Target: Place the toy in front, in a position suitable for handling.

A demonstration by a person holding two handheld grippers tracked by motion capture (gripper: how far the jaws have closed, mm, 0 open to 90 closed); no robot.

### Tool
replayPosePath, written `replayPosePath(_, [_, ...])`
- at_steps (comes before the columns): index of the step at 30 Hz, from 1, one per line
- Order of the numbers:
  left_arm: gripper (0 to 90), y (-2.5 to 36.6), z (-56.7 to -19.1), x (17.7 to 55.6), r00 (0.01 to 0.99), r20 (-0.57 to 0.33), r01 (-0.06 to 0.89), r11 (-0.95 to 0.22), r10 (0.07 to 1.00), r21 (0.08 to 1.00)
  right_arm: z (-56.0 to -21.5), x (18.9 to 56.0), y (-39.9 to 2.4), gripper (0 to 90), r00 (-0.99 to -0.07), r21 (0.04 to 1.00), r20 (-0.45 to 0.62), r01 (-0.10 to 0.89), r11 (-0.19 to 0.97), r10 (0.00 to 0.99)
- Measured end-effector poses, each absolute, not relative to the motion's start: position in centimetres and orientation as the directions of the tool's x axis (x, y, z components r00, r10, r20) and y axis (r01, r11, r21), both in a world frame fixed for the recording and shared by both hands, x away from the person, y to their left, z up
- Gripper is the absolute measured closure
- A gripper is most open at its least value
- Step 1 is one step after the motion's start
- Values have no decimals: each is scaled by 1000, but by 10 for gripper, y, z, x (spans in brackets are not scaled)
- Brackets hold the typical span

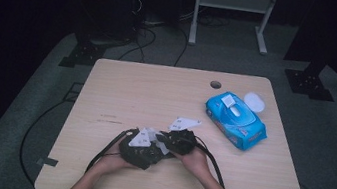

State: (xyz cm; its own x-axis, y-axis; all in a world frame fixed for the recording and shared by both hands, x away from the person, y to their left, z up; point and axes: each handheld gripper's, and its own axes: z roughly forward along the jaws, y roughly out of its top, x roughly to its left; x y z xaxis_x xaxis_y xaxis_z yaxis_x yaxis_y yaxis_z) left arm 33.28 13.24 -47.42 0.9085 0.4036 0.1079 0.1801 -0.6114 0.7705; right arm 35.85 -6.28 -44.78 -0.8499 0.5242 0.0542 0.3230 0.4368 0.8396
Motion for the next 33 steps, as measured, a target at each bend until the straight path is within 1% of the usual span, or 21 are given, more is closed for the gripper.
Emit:
replayPosePath(6, [240,133,-474,333,909,101,185,-607,405,773,-450,368,-77,821,-825,828,52,351,438,563])
replayPosePath(11, [240,133,-474,334,910,102,182,-608,403,772,-454,371,-103,821,-796,821,57,381,425,603])
replayPosePath(13, [239,134,-473,334,910,108,177,-613,399,770,-455,368,-111,820,-789,818,60,390,423,612])
replayPosePath(17, [240,133,-473,333,910,104,179,-606,402,775,-454,358,-117,821,-799,816,67,388,428,597])
replayPosePath(21, [240,132,-473,333,909,104,178,-601,403,779,-452,345,-108,821,-831,823,65,357,441,552])
replayPosePath(28, [240,132,-473,333,910,104,179,-606,401,775,-445,332,-75,821,-884,839,79,308,448,460])
replayPosePath(33, [240,132,-473,333,911,102,180,-606,400,775,-444,337,-60,821,-892,837,82,304,455,445])
